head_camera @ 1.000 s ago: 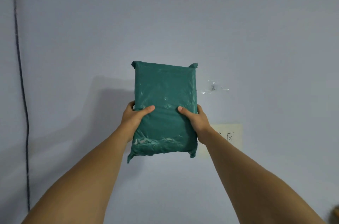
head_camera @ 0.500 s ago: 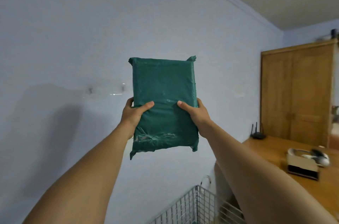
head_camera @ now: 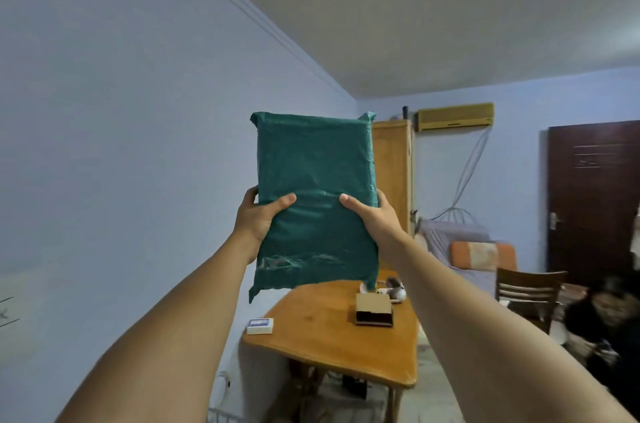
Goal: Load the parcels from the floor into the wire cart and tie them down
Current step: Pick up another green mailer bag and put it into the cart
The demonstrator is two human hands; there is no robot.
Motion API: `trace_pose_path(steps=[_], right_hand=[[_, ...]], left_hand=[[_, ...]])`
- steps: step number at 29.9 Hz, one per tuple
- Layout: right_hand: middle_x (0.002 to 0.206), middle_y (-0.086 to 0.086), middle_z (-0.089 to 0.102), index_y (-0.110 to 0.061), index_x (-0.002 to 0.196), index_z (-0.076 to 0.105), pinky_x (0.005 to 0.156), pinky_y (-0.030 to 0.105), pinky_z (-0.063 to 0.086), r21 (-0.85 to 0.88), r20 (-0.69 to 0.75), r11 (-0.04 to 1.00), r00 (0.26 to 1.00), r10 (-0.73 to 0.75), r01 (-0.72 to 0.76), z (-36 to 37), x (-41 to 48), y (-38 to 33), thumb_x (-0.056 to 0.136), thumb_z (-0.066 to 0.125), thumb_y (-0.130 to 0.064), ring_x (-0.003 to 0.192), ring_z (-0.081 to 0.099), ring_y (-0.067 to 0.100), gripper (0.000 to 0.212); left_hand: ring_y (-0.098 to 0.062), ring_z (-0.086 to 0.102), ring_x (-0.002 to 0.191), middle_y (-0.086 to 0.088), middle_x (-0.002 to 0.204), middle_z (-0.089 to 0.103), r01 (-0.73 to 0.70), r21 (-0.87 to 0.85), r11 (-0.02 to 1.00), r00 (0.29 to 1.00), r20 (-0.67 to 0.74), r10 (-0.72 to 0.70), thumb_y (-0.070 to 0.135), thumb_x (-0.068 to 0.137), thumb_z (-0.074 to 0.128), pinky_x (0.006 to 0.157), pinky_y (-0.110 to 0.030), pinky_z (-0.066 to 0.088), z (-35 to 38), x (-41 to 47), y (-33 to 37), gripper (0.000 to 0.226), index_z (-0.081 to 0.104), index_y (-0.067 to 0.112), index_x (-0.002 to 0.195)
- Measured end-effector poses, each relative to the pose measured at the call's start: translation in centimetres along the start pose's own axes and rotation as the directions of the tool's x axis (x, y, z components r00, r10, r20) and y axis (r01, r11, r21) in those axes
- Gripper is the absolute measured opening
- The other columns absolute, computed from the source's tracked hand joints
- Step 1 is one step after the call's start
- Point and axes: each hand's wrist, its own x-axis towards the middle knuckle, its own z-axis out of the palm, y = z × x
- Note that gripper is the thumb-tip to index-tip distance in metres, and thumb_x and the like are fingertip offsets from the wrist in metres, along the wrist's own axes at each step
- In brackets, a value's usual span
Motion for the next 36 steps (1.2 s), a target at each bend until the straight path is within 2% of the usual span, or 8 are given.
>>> trace_pose_path(steps=[5, 7, 13, 18, 23, 29, 33, 36], right_hand=[[0.121, 0.007, 0.072, -0.028, 0.135, 0.054, 0.081, 0.047, 0.064, -0.047, -0.102, 0.999, 0.995, -0.007, 0.003, -10.3, 3.1, -0.7, 0.056, 0.099, -0.051, 0.099, 0.076, 0.027, 0.093], [0.120, 0.007, 0.073, -0.027, 0.133, 0.055, 0.081, 0.046, 0.064, -0.049, -0.135, 0.999, 0.991, -0.016, 0.010, -13.5, 4.2, -0.7, 0.060, 0.098, -0.048, 0.099, 0.076, 0.027, 0.087], [0.115, 0.009, 0.076, -0.023, 0.130, 0.059, 0.078, 0.046, 0.064, -0.026, -0.190, 0.999, 0.981, -0.031, 0.027, -20.6, 8.1, 1.1, 0.069, 0.096, -0.037, 0.096, 0.077, 0.029, 0.073], [0.112, 0.007, 0.077, -0.024, 0.126, 0.061, 0.083, 0.050, 0.063, -0.041, -0.209, 0.999, 0.977, -0.032, 0.024, -23.4, 13.4, 3.7, 0.068, 0.096, -0.039, 0.097, 0.077, 0.029, 0.069], [0.112, 0.009, 0.077, -0.021, 0.127, 0.061, 0.073, 0.041, 0.064, -0.029, -0.180, 0.999, 0.983, -0.042, 0.038, -23.5, 20.4, 6.7, 0.074, 0.093, -0.032, 0.093, 0.077, 0.027, 0.063], [0.120, 0.004, 0.073, -0.026, 0.133, 0.055, 0.080, 0.041, 0.064, -0.039, -0.063, 0.999, 0.998, -0.020, 0.018, -20.2, 30.0, 10.3, 0.063, 0.097, -0.048, 0.099, 0.076, 0.023, 0.085], [0.120, 0.000, 0.073, -0.026, 0.133, 0.054, 0.077, 0.034, 0.064, -0.012, 0.031, 1.000, 0.999, 0.015, -0.014, -16.4, 34.7, 13.2, 0.067, 0.095, -0.047, 0.097, 0.076, 0.018, 0.081], [0.116, 0.000, 0.074, -0.027, 0.127, 0.056, 0.069, 0.028, 0.062, 0.024, 0.131, 0.999, 0.990, 0.042, -0.046, -12.5, 37.3, 15.3, 0.073, 0.092, -0.043, 0.093, 0.077, 0.017, 0.067]], left_hand=[[-0.029, 0.074, 0.100, -0.005, 0.120, 0.072, 0.036, -0.042, 0.998, 0.990, 0.140, -0.029, 0.033, 0.072, 0.094, 0.088, -0.050, 0.063, 10.8, 3.6, -3.6, 0.077, 0.054, 0.022, 0.137], [-0.030, 0.073, 0.102, -0.005, 0.120, 0.071, 0.051, -0.058, 0.997, 0.983, 0.177, -0.040, 0.032, 0.073, 0.093, 0.090, -0.051, 0.062, 14.3, 4.8, -4.8, 0.076, 0.054, 0.022, 0.137], [-0.027, 0.073, 0.099, -0.004, 0.116, 0.071, 0.080, -0.104, 0.991, 0.968, 0.244, -0.052, 0.025, 0.076, 0.091, 0.077, -0.040, 0.064, 22.2, 8.2, -8.8, 0.067, 0.056, 0.020, 0.133], [-0.029, 0.073, 0.099, -0.005, 0.115, 0.072, 0.085, -0.102, 0.991, 0.968, 0.244, -0.058, 0.025, 0.074, 0.092, 0.082, -0.045, 0.064, 25.4, 12.9, -12.8, 0.067, 0.058, 0.021, 0.131], [-0.028, 0.073, 0.100, -0.006, 0.118, 0.071, 0.045, -0.079, 0.996, 0.981, 0.194, -0.029, 0.027, 0.072, 0.094, 0.085, -0.046, 0.063, 26.3, 19.4, -16.1, 0.072, 0.056, 0.019, 0.133], [-0.026, 0.072, 0.103, -0.004, 0.121, 0.069, 0.004, -0.021, 1.000, 0.997, 0.073, -0.002, 0.032, 0.071, 0.094, 0.091, -0.048, 0.061, 23.3, 26.9, -18.7, 0.081, 0.052, 0.017, 0.139], [-0.025, 0.072, 0.103, -0.003, 0.123, 0.069, -0.004, 0.057, 0.998, 0.999, -0.035, 0.006, 0.036, 0.068, 0.096, 0.089, -0.045, 0.061, 19.4, 30.3, -19.8, 0.087, 0.052, 0.019, 0.140], [-0.024, 0.073, 0.101, -0.001, 0.122, 0.069, -0.003, 0.124, 0.992, 0.988, -0.151, 0.022, 0.041, 0.063, 0.096, 0.086, -0.042, 0.061, 15.6, 31.7, -20.3, 0.092, 0.052, 0.021, 0.140]])
